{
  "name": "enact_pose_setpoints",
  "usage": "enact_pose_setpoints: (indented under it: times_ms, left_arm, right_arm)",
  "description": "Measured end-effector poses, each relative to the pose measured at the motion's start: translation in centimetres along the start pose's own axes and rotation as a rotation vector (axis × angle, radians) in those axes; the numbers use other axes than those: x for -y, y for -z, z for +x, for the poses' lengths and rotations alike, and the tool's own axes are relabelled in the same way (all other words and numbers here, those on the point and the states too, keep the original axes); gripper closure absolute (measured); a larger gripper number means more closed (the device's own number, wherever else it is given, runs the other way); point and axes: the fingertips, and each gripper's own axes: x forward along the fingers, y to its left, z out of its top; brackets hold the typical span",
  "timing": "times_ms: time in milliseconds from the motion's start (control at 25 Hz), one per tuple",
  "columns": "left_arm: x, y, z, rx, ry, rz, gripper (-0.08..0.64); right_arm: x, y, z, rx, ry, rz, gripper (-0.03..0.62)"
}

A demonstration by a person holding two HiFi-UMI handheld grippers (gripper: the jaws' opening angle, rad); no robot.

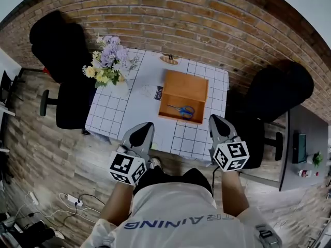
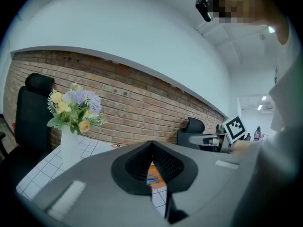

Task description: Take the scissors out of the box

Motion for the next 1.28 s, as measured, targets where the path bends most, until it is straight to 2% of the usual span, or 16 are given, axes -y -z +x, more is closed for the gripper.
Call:
enact_pose_setpoints:
  times_ms: [240, 520, 680, 800, 920, 1080, 1280]
  left_arm:
    - [-0.4, 1.2, 1.7, -0.032, -0.017, -0.025, 0.558]
    - [0.2, 2.3, 4.4, -0.049, -0.131, -0.056, 0.558]
    - [0.9, 2.2, 6.0, -0.041, -0.172, -0.044, 0.558]
    - [1.3, 2.3, 6.8, -0.041, -0.188, -0.057, 0.558]
    - [1.2, 3.1, 7.0, -0.058, -0.202, -0.071, 0.558]
    - [0.5, 4.0, 6.7, -0.073, -0.216, -0.090, 0.558]
    - [-0.4, 5.1, 6.3, -0.080, -0.233, -0.116, 0.558]
  right_arm:
    - [0.4, 0.9, 2.0, -0.047, -0.046, -0.030, 0.578]
    - [3.6, 2.6, 4.3, -0.083, -0.141, -0.008, 0.578]
    - [4.8, 2.9, 5.6, -0.120, -0.201, -0.027, 0.578]
    - [5.0, 3.9, 6.5, -0.199, -0.245, -0.064, 0.578]
    - [4.5, 5.5, 7.6, -0.294, -0.291, -0.143, 0.572]
    - [3.3, 8.8, 9.6, -0.421, -0.349, -0.203, 0.495]
    - [1.9, 12.2, 11.6, -0.533, -0.381, -0.275, 0.486]
